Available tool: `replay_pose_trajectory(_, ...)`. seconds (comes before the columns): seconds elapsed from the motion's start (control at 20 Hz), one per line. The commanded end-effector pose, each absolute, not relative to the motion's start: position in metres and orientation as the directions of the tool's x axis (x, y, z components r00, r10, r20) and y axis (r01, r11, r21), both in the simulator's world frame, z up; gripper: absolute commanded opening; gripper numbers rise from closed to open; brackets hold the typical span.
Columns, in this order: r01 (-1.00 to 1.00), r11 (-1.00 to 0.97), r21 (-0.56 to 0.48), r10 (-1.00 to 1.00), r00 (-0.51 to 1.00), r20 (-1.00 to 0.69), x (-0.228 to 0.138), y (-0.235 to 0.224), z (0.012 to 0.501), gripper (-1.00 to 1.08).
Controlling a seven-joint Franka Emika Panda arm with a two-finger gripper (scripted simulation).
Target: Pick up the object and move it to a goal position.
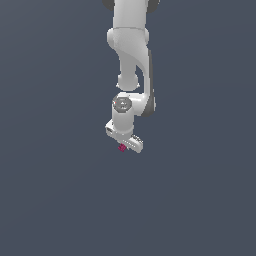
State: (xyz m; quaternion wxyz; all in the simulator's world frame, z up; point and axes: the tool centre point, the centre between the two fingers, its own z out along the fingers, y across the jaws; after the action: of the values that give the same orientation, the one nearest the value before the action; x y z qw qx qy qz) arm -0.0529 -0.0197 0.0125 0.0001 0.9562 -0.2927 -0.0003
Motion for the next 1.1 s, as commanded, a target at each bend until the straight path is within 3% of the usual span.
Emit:
replay_pose_trajectory(0.0,-0.559,-0.829,0.000,-0.559,0.829,0.000,-0.052,-0.019,0.015,-1.00)
replay_pose_trajectory(0.5,-0.559,-0.829,0.000,-0.559,0.829,0.000,-0.034,-0.013,0.056,-1.00)
replay_pose_trajectory(1.05,-0.560,-0.828,0.002,-0.560,0.828,0.001,0.007,-0.001,0.152,-1.00)
